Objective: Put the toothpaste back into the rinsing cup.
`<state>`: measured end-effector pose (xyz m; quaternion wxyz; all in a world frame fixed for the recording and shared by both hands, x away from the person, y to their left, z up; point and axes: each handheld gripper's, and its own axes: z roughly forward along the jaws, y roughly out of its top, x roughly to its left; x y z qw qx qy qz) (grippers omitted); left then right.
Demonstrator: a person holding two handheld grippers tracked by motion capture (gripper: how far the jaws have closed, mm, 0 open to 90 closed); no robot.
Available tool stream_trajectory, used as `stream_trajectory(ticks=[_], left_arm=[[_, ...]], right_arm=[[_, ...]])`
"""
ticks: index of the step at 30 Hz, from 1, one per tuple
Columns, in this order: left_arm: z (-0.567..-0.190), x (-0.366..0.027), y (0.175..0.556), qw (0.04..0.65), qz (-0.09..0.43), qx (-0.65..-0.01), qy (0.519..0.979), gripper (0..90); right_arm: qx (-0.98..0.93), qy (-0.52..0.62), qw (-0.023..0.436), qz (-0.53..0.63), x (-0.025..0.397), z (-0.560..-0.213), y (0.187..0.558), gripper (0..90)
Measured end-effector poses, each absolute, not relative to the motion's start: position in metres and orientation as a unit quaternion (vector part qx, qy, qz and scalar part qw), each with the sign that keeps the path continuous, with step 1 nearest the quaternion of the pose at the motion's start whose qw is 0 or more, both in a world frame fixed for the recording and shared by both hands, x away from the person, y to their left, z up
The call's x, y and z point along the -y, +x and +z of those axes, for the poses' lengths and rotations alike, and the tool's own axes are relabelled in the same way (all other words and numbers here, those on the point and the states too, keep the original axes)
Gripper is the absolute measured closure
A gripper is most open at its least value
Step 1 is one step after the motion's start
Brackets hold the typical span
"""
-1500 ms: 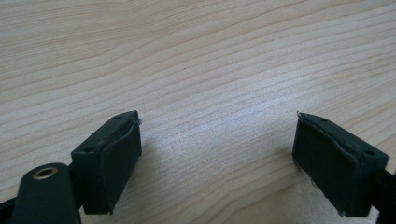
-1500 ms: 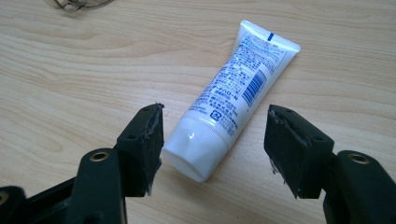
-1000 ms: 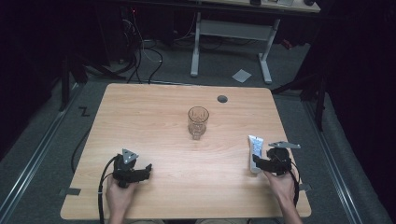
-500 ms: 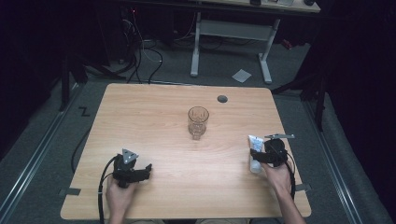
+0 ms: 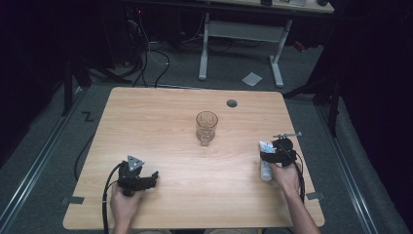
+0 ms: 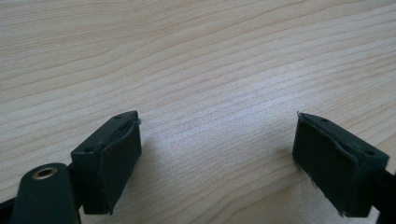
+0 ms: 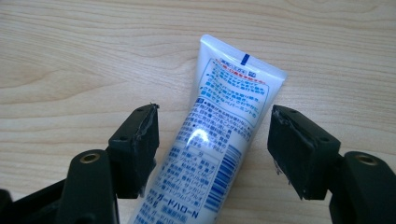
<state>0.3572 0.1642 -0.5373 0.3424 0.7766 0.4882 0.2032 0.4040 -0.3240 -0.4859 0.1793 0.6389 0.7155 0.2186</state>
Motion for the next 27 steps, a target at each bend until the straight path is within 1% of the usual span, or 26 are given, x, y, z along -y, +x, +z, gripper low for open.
stream_trajectory(ticks=[6,10,19,27], left_arm=[[-0.537,-0.164,0.357,0.342,0.203,-0.488,0.777,15.7],[-0.537,-0.164,0.357,0.342,0.203,-0.488,0.777,15.7],[-0.537,-0.164,0.357,0.342,0.203,-0.488,0.777,15.6],[-0.537,-0.164,0.357,0.342,0.203,-0.488,0.777,15.6]], right_arm=[[-0.712,0.651,0.17,0.204,0.325,-0.489,0.415,33.6],[-0.713,0.655,0.156,0.194,0.325,-0.499,0.421,33.2],[-0.715,0.659,0.157,0.174,0.322,-0.504,0.427,32.3],[-0.73,0.646,0.155,0.16,0.318,-0.503,0.432,36.2]])
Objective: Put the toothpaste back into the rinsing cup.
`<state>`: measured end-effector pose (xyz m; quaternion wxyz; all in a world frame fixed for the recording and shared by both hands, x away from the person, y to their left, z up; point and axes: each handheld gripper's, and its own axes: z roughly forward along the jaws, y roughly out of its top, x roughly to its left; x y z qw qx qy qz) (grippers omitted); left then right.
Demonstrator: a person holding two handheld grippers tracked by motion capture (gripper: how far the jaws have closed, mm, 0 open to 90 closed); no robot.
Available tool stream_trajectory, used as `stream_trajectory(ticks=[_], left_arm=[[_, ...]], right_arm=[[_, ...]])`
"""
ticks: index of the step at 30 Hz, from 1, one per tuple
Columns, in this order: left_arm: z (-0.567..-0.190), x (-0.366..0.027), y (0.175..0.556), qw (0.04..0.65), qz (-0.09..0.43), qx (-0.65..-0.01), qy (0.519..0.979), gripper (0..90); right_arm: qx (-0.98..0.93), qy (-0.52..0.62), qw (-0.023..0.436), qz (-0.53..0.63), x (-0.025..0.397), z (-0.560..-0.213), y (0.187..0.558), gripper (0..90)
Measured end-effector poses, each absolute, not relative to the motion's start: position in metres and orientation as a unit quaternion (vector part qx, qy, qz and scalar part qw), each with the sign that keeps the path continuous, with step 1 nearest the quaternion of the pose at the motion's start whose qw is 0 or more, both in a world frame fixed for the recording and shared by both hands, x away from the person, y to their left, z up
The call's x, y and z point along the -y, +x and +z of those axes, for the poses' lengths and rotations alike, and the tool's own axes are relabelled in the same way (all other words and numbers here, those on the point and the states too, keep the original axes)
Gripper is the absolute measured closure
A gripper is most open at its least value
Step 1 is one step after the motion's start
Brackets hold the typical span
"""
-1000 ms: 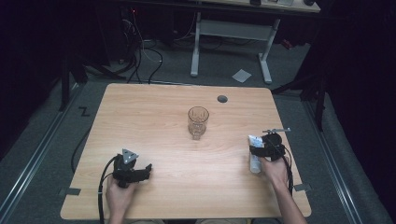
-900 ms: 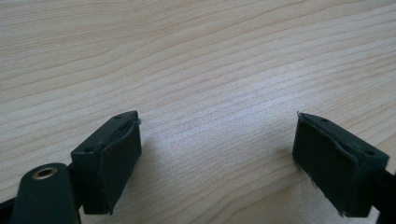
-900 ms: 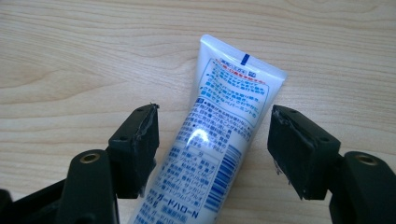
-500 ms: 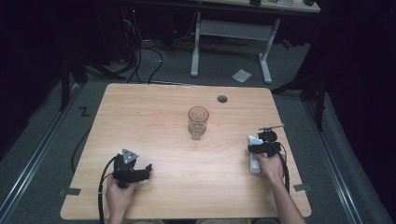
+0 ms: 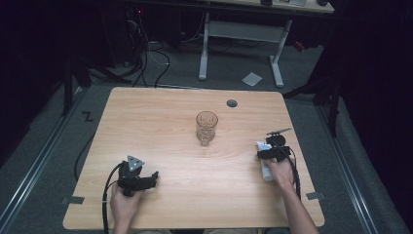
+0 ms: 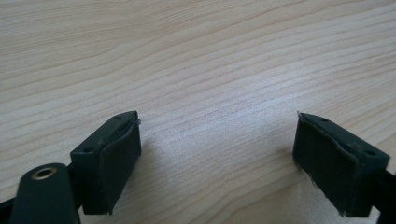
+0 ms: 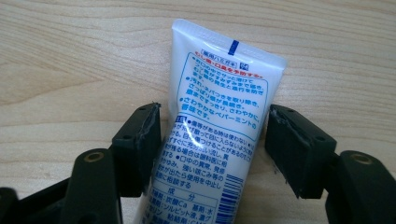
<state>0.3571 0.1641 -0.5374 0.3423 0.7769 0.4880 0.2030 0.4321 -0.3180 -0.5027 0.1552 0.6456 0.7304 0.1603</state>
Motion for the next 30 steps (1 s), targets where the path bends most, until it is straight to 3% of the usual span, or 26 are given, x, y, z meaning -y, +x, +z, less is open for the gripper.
stream_trajectory(ticks=[20,30], left_arm=[[-0.537,-0.164,0.357,0.342,0.203,-0.488,0.777,15.5],[-0.537,-0.164,0.357,0.342,0.203,-0.488,0.777,15.5]], right_arm=[[-0.751,0.623,0.122,0.18,0.322,-0.495,0.431,64.4],[-0.749,0.611,0.093,0.238,0.339,-0.486,0.423,66.4]])
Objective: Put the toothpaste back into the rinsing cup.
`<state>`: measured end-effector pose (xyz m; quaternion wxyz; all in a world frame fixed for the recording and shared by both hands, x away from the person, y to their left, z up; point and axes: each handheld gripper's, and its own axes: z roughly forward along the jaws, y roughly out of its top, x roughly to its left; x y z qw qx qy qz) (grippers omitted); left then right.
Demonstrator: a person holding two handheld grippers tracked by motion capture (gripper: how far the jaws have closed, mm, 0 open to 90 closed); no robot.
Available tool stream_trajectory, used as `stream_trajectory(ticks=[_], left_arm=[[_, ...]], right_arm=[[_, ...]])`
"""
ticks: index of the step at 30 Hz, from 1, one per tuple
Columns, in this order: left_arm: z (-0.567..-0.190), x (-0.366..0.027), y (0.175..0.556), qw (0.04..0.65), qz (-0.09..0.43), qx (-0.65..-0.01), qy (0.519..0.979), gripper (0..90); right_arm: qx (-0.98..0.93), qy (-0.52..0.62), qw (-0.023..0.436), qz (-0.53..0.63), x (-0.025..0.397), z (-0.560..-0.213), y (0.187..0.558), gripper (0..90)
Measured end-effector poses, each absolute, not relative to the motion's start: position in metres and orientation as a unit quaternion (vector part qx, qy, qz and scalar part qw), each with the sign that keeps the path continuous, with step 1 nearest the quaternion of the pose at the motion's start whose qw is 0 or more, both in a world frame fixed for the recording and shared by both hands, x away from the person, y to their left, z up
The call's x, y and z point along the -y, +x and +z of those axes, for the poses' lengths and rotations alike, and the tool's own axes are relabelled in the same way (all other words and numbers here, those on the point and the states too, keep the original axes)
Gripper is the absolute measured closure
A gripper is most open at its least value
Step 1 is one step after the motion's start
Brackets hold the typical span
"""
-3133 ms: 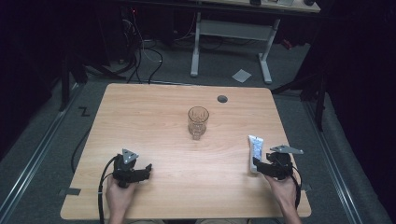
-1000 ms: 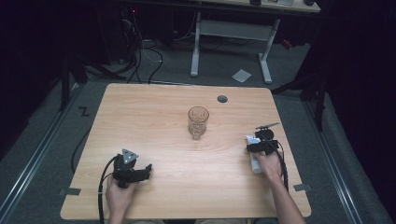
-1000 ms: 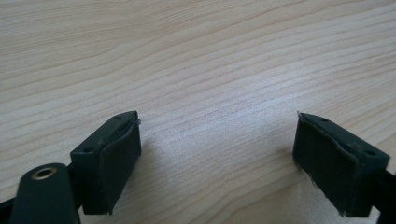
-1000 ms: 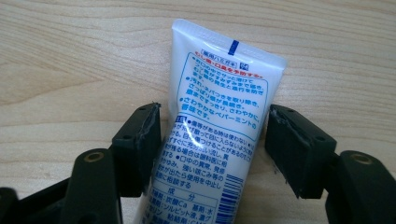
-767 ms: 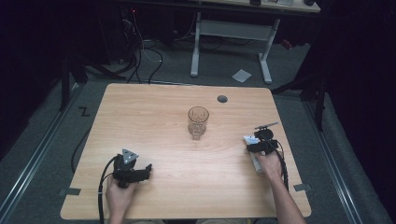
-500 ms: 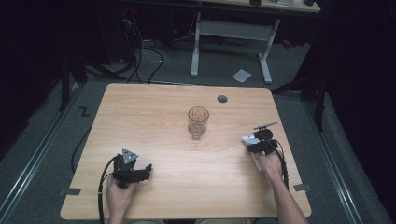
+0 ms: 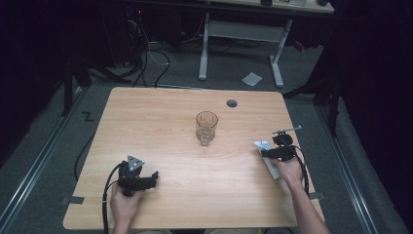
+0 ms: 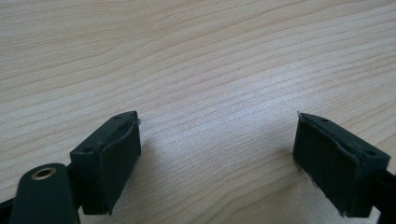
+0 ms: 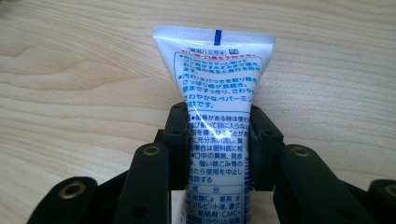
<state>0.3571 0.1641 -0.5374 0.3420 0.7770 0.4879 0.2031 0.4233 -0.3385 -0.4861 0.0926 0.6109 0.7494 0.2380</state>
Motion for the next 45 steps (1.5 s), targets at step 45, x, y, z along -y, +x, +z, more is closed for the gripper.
stream_trajectory(ticks=[45], left_arm=[[-0.537,-0.164,0.357,0.341,0.204,-0.489,0.776,15.4]], right_arm=[[-0.797,0.441,0.116,0.396,0.275,-0.409,0.409,65.8]])
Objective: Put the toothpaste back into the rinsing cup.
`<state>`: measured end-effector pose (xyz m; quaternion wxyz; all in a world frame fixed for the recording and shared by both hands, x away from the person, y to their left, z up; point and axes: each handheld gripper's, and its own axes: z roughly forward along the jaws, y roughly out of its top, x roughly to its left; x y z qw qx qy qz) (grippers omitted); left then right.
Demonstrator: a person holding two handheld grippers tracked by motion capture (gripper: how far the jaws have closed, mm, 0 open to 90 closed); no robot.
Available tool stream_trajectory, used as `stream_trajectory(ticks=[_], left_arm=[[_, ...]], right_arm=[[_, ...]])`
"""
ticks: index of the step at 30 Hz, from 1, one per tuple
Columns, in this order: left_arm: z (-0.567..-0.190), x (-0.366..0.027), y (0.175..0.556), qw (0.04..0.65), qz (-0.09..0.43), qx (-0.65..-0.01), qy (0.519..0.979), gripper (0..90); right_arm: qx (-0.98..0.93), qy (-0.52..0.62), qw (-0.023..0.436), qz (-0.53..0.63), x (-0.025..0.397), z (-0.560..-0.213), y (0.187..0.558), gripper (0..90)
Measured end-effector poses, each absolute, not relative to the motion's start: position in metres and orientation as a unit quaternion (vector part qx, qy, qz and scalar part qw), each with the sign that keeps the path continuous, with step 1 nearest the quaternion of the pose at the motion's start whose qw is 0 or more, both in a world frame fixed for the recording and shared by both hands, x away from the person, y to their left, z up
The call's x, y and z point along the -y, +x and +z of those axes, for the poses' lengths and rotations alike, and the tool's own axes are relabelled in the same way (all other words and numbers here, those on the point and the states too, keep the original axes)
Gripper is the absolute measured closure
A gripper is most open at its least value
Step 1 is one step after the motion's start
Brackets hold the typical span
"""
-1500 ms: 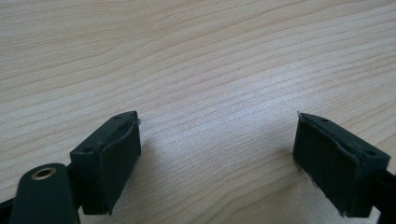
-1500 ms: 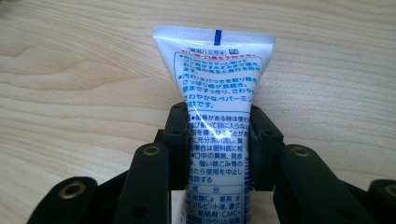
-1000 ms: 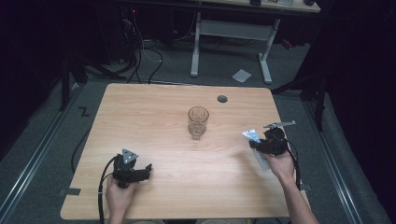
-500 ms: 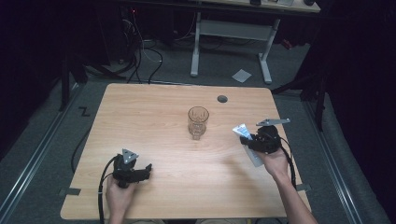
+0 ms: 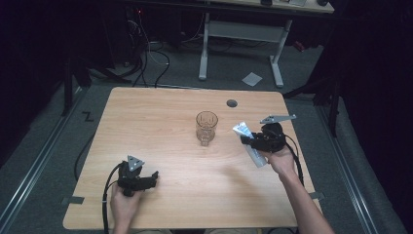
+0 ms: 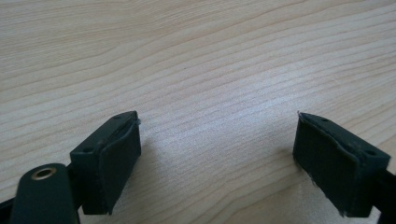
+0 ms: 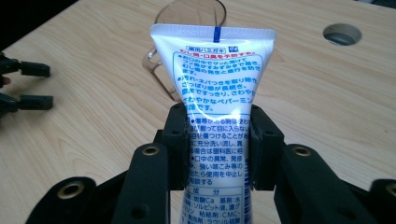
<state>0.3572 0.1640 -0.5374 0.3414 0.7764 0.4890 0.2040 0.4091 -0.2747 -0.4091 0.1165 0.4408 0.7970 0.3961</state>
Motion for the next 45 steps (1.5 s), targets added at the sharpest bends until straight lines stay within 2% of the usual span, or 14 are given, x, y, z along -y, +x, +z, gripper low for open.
stream_trajectory(ticks=[8,20,45], left_arm=[[-0.537,-0.164,0.357,0.342,0.204,-0.489,0.776,15.5],[-0.537,-0.164,0.357,0.342,0.204,-0.489,0.776,15.5],[-0.537,-0.164,0.357,0.342,0.204,-0.489,0.776,15.5]], right_arm=[[-0.8,0.419,0.111,0.415,0.265,-0.402,0.414,65.4],[-0.795,0.403,0.154,0.426,0.257,-0.394,0.417,65.0],[-0.78,0.398,0.175,0.451,0.242,-0.369,0.446,65.1]])
